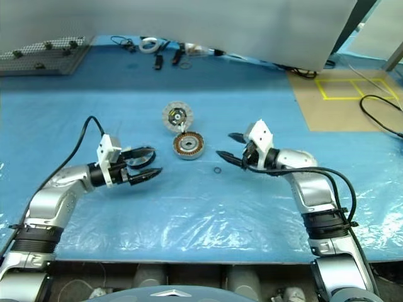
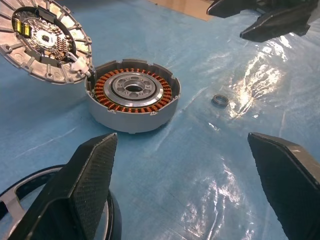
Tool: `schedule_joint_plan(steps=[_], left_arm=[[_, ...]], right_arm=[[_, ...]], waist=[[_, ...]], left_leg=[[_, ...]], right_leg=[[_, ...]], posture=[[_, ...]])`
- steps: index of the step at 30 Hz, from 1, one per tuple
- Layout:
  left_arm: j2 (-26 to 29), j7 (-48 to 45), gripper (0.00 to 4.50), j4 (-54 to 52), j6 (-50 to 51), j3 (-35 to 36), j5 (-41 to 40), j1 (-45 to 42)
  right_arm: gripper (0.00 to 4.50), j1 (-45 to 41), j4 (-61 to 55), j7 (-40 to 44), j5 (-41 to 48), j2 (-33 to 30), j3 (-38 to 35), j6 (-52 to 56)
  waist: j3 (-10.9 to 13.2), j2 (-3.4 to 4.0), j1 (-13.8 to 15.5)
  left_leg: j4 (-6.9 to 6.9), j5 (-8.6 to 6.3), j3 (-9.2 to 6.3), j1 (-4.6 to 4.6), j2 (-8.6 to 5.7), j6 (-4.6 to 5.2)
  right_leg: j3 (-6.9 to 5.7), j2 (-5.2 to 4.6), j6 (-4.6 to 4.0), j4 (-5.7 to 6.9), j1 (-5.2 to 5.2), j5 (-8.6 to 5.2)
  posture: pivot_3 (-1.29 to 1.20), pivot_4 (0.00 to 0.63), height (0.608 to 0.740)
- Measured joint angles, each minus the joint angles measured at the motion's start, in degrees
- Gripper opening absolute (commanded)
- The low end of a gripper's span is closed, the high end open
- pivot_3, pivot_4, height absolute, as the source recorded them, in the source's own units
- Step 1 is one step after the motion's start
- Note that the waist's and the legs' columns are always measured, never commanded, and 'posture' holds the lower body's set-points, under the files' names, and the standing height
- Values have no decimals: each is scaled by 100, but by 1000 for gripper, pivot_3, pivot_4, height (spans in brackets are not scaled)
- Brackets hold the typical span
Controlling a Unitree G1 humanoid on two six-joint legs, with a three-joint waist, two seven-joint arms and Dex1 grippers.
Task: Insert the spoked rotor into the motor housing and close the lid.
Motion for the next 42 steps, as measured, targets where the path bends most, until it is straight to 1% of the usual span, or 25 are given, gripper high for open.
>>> schedule_joint_plan(steps=[7, 11, 34, 42], left_arm=[[-391, 374, 4394, -6, -421, -25, 213, 221], [-493, 518, 4394, -6, -503, -8, 227, 298], [-457, 518, 4394, -5, -510, -3, 225, 291], [-425, 499, 4394, -5, -507, -3, 220, 290]], right_arm=[[3424, 37, -23, -178, -153, 100, 127, -95], [3424, 37, -16, -186, -159, 104, 128, -113], [3424, 95, 75, -145, -161, 114, 128, -134], [3424, 84, 172, 42, -199, -30, 133, -187]], waist=[[0, 0, -7], [0, 0, -10], [0, 0, -25], [0, 0, -27]], left_leg=[[2, 0, 2, 0, 0, 0], [0, 0, 2, 0, 0, 0], [-1, 0, 2, 1, 0, 0], [-1, 0, 2, 0, 0, 0]], right_leg=[[0, -5, -1, 0, 0, 0], [0, -5, 0, 0, 0, 0], [0, -5, -1, -1, 0, 0], [1, -5, -1, -1, 0, 0]], posture=[[0, 150, 740], [0, 150, 740], [0, 150, 740], [0, 150, 740]])
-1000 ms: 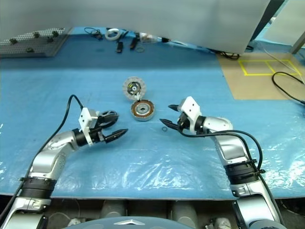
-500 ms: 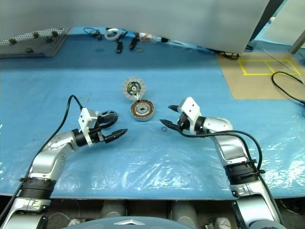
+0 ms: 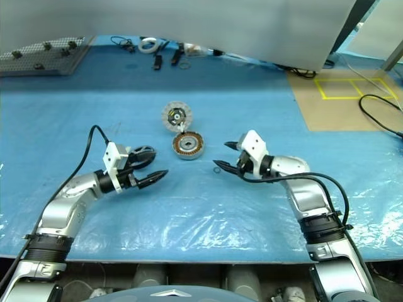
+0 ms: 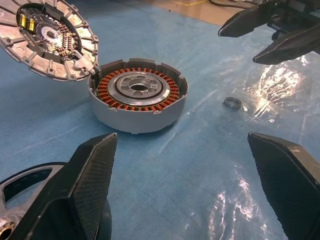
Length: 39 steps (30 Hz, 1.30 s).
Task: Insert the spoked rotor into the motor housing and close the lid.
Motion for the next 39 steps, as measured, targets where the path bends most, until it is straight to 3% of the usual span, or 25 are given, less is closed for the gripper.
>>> schedule_joint_plan(steps=[15, 39], left_arm=[[-15, 26, 4394, -105, 9, 1, -3, 79], [114, 116, 4394, -275, 58, 11, -14, 274]], right_arm=[[3424, -57, 164, 251, -151, 2, 256, -168], [3424, -232, 1257, -39, -649, 403, 419, -990]], waist=[[0, 0, -3], [0, 0, -18]], left_leg=[[0, 0, 0, 0, 0, 0], [0, 0, 1, -1, 1, 1]], right_leg=[[-1, 0, -1, 0, 0, 0], [-1, 0, -1, -1, -1, -1]], posture=[[0, 150, 740], [0, 150, 740]])
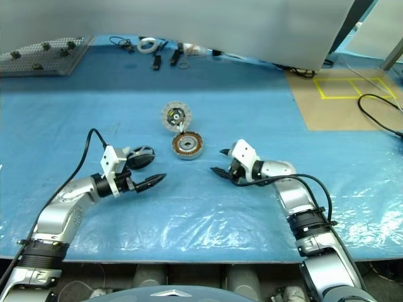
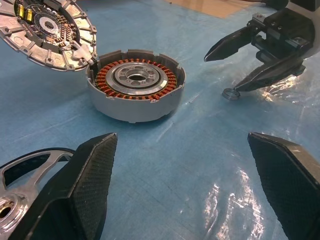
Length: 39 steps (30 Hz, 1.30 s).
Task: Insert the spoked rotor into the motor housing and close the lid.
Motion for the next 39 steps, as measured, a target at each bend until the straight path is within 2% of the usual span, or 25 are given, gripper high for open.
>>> schedule_joint_plan(steps=[8, 13, 15, 19, 26, 32, 39], left_arm=[[-1, 3, 4394, -59, 18, -1, -10, 38], [-21, 7, 4394, -60, 21, -7, -10, 21], [-44, 6, 4394, -61, 29, -18, -12, 0], [-82, 5, 4394, -79, 144, -49, -27, -19], [-227, 107, 4394, -143, 133, -62, -18, 57], [-248, 183, 4394, -246, 135, -98, -17, 192], [-252, 264, 4394, -448, 197, -112, -27, 435]], right_arm=[[3424, -341, -57, 66, 95, 103, -19, 167], [3424, -1104, -9, 585, 146, 158, 65, 230], [3424, -1658, 210, 867, 275, 339, 100, 513], [3424, -2631, 887, 1317, 280, 472, 219, 595], [3424, -3652, 2767, 1507, -175, 916, 494, 97], [3424, -4113, 4127, 1672, -894, 1244, 1021, -242], [3424, -4510, 4917, 1915, -1444, 1413, 1215, -513]], waist=[[0, 0, -14], [0, 0, -20], [0, 0, -36], [0, 0, -13], [0, 0, -32], [0, 0, -20], [0, 1, -17]], left_leg=[[0, 0, 1, 3, 0, 0], [0, 0, 3, 1, 0, 1], [0, 1, 6, -1, 0, 2], [2, 7, 6, -1, 5, 12], [5, 12, 9, -18, 8, 20], [19, 13, 6, -47, 12, 21], [25, 13, 4, -65, 20, 23]], right_leg=[[0, 1, 0, 1, -1, 0], [0, 1, -1, 4, -4, 0], [2, 1, -3, 19, -15, -1], [-1, 1, -25, 43, -22, -14], [-5, 2, -34, 59, -46, -19], [-17, 0, -41, 65, -64, -23], [-25, 1, -44, 68, -76, -25]], posture=[[0, 150, 740], [0, 150, 740], [0, 150, 740], [0, 150, 740], [0, 150, 740], [0, 150, 740], [0, 150, 740]])
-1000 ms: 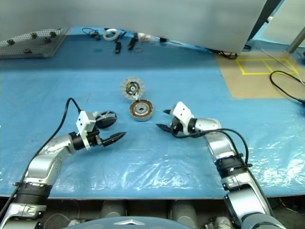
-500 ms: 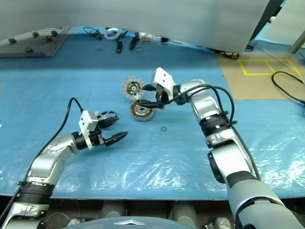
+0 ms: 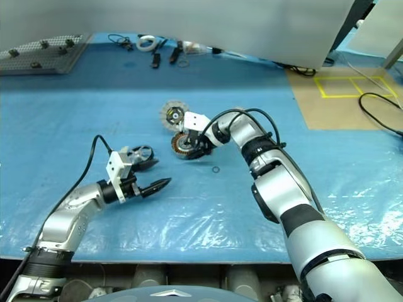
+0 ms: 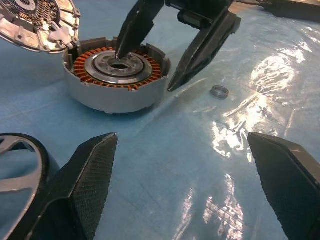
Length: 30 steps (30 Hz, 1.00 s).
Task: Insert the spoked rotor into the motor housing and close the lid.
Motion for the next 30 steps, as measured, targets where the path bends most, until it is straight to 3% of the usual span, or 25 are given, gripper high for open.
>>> schedule_joint_plan(steps=[9, 30], left_arm=[[24, 74, 4394, -101, 0, -1, -7, 125], [273, -95, 4394, -69, -589, 95, 160, 213]], right_arm=[[3424, -390, 487, 42, -464, 212, 59, -436], [3424, -415, 766, -65, -975, 383, 78, -762]], waist=[[1, 1, -3], [1, 3, -5]], left_leg=[[3, -1, 0, -1, 3, 2], [6, -1, -1, 1, 4, 3]], right_leg=[[-2, 0, -5, 4, -2, -3], [-3, 0, -9, 12, -3, -5]], posture=[[0, 150, 740], [0, 150, 740]])
